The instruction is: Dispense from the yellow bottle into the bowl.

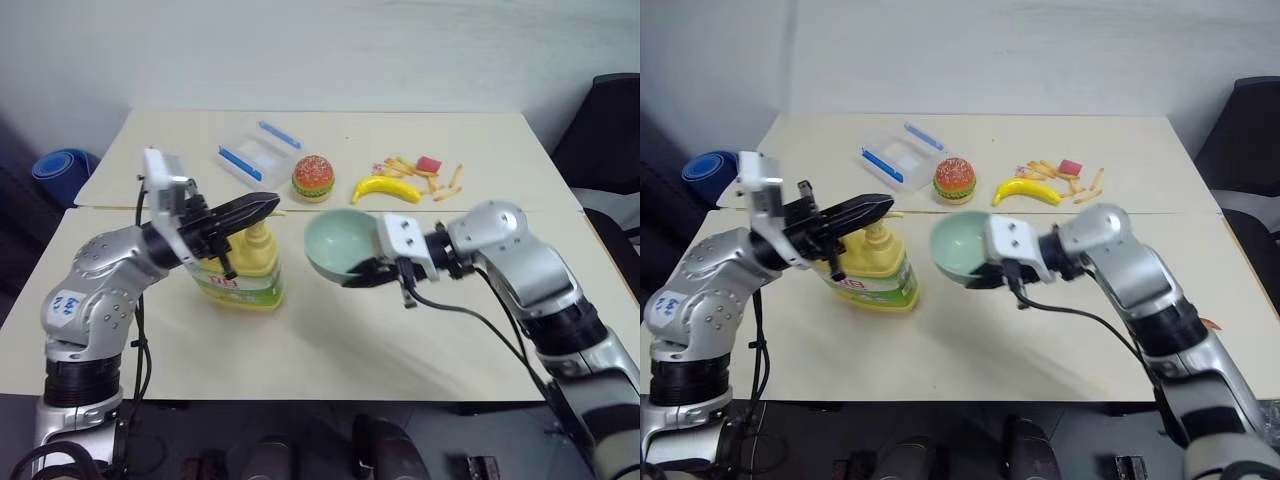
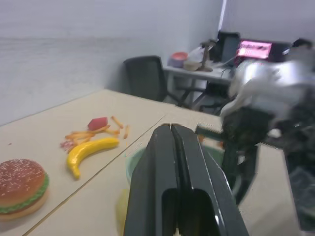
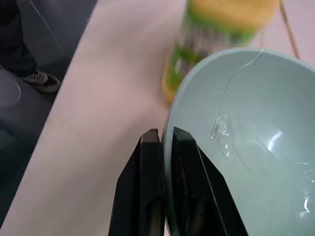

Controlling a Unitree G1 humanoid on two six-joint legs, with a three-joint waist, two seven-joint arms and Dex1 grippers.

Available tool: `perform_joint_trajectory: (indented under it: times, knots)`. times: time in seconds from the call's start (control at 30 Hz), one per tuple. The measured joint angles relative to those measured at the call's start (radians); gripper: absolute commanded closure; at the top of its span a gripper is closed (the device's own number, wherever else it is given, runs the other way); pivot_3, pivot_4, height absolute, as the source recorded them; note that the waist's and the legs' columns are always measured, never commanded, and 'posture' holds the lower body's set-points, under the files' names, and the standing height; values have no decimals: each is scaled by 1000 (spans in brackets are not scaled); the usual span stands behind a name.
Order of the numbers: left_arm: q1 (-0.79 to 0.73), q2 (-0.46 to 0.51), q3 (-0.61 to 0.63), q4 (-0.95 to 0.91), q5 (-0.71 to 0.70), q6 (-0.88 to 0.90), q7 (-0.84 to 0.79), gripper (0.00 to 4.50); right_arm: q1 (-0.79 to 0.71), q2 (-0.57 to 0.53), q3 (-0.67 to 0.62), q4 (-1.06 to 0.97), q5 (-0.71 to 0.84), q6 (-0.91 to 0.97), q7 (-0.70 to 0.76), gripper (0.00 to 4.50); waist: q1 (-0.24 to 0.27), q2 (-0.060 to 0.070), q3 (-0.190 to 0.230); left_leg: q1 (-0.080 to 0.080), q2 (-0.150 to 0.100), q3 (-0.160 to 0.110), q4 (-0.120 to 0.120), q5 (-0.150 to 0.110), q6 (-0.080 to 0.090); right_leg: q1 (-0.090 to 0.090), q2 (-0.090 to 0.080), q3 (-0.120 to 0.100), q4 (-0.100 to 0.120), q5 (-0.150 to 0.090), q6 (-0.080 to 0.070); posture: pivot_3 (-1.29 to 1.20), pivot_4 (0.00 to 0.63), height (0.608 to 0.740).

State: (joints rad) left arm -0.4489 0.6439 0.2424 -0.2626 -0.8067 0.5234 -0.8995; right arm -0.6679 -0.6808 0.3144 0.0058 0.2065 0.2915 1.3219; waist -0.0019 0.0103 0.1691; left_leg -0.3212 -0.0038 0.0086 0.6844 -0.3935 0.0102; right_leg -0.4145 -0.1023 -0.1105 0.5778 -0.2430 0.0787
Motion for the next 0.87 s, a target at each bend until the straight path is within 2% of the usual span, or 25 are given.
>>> perform_joint_trajectory:
  times: [0.1,0.23,0.33,0.43,0.5,0.67,0.7,0.83,0.87]
  knots:
    - [71,102,28,-34,-24,6,-116,4472,67,18,-6,182,-56,-204,-37,4500,-15,1,2,1,0,2,-1,0,0,0,1,1,-1,0,0,0,150,740]
    - [212,157,28,-84,-34,26,-202,4472,95,47,-6,408,-134,-447,-84,4500,-25,1,5,1,1,1,-1,0,0,1,1,1,-1,0,0,0,150,740]
    - [341,165,21,-104,11,-13,-243,4500,108,61,-19,451,-134,-525,-91,3615,-29,2,6,2,2,2,-1,0,-1,1,2,2,-1,0,0,0,150,740]
    - [462,158,20,-110,82,-57,-233,3897,197,54,-77,385,-68,-519,-74,2596,-20,2,8,1,3,-1,-1,-1,-2,1,2,0,-2,-1,-1,0,150,740]
    - [487,141,24,-98,116,-85,-204,3278,253,46,-109,298,-13,-490,-65,1889,-6,4,9,1,2,-1,-1,-1,-1,1,0,0,-3,-1,-1,0,150,740]
    - [585,113,45,-45,249,-259,-182,1697,519,-71,-338,-13,237,-357,-39,136,25,7,11,3,1,-1,-1,-4,2,3,-2,0,-7,-1,-1,0,150,740]
    - [608,108,47,-17,284,-303,-179,1381,581,-91,-392,-48,277,-337,-34,0,28,7,11,3,2,-1,-1,-4,3,3,-2,0,-8,-1,-1,0,150,740]
    - [671,69,51,122,445,-523,-133,31,818,-119,-555,-141,376,-290,-9,0,28,5,11,3,2,0,-1,-8,6,3,-3,1,-8,-1,-1,0,150,740]
    - [685,65,54,145,472,-569,-125,9,854,-119,-573,-147,377,-296,0,0,28,5,11,3,2,0,-1,-9,8,3,-4,1,-8,-1,-1,0,150,740]
